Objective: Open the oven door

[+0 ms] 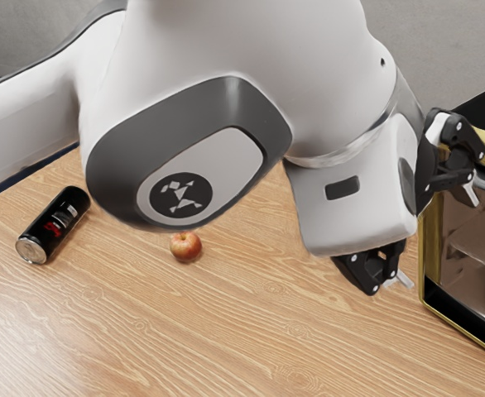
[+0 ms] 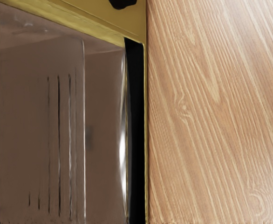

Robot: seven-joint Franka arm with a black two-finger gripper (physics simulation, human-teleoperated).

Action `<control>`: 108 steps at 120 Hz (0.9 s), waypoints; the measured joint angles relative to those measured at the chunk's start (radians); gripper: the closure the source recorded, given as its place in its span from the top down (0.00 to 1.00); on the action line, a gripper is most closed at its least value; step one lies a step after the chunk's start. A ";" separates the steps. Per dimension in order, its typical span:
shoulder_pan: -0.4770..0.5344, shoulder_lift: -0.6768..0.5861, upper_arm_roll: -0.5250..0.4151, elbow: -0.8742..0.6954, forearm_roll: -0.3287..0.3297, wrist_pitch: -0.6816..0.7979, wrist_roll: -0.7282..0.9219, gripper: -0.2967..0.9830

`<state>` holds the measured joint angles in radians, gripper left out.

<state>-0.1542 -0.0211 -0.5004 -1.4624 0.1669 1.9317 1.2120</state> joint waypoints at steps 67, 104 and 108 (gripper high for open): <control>-0.049 0.235 -0.004 0.194 0.076 0.003 -0.031 0.77; -0.109 0.358 0.001 0.325 0.136 0.003 -0.054 0.77; -0.110 0.365 0.002 0.329 0.138 0.003 -0.056 0.77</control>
<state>-0.2644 0.3435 -0.4984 -1.1337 0.3050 1.9342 1.1560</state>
